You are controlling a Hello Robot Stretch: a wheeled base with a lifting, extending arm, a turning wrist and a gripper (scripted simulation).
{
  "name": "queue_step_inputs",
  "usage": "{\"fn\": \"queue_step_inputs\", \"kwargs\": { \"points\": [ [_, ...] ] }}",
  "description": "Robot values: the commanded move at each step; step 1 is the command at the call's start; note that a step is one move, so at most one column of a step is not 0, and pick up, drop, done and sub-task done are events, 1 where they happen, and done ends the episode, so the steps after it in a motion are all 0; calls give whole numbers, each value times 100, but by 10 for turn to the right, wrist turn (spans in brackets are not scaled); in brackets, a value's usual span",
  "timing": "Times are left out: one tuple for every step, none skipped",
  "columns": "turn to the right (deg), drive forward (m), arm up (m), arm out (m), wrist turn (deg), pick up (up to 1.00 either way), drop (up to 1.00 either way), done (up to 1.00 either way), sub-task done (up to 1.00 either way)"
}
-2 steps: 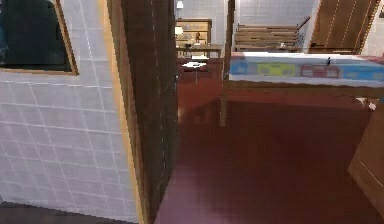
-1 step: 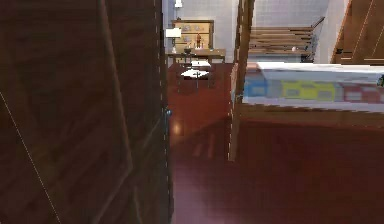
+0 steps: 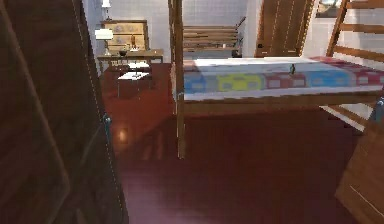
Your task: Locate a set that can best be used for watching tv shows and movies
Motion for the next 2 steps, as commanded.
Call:
{"fn": "queue_step_inputs", "kwargs": {
  "points": [
    [0,100,0,0,0,0,0,0,0],
    [60,0,0,0,0,0,0,0,0]
  ]
}}
